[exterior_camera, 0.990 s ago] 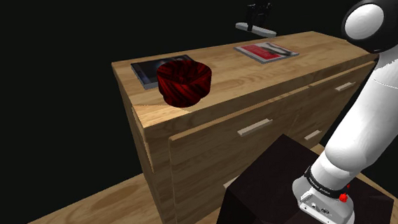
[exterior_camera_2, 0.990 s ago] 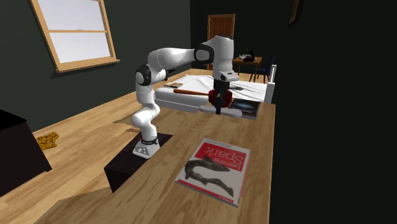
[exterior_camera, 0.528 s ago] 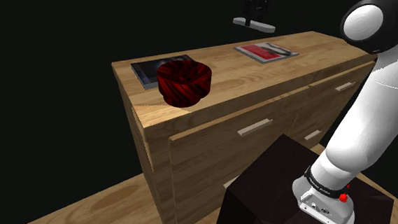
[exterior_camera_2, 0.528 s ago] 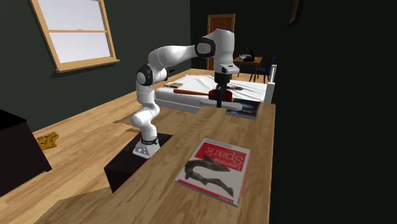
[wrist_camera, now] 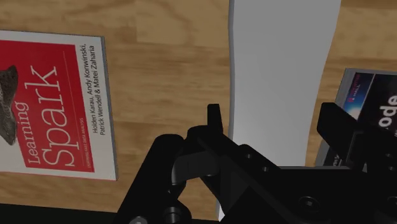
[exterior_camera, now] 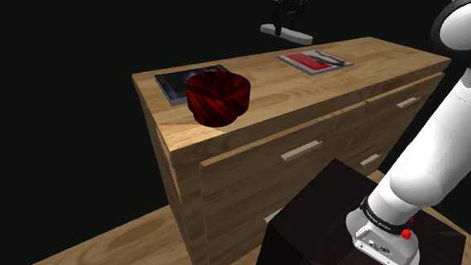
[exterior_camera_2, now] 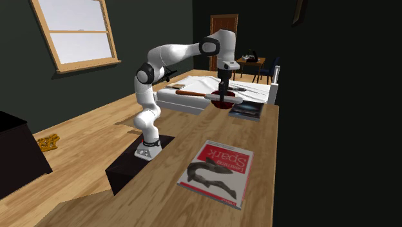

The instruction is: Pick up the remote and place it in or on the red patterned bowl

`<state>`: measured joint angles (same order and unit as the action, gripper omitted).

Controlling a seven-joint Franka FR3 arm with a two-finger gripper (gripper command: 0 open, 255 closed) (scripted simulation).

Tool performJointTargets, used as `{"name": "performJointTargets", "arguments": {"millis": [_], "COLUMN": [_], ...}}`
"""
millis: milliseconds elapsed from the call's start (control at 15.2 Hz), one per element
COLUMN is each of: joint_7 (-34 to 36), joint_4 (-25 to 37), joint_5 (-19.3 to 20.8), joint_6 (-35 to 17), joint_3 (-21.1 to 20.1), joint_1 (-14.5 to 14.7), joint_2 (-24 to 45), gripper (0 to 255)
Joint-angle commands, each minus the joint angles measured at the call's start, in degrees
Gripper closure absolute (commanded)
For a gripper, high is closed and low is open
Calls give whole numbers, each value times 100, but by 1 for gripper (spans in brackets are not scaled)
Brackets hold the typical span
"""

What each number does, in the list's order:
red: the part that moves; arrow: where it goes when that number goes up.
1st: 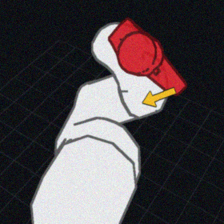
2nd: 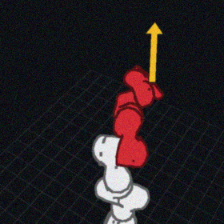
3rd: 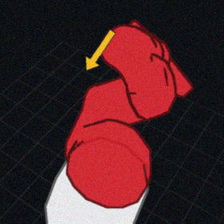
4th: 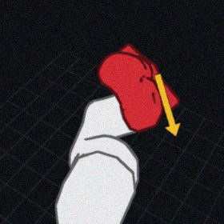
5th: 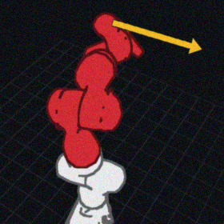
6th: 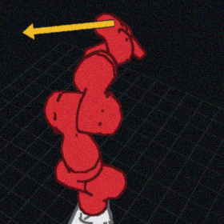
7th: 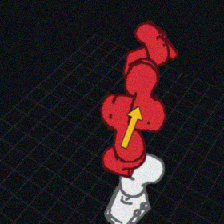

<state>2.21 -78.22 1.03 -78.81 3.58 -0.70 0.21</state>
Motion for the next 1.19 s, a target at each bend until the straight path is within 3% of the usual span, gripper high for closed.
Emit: {"name": "performJointTargets", "arguments": {"millis": [0,594,1122], "joint_7": [277,1565,2720], "joint_4": [-32,11,646], "joint_5": [4,7,91], "joint_6": [12,78,263], "joint_3": [-132,-784,-1352], "joint_1": [133,771,1384], "joint_2": [-43,-42,436], "gripper": [255,255,255]}}
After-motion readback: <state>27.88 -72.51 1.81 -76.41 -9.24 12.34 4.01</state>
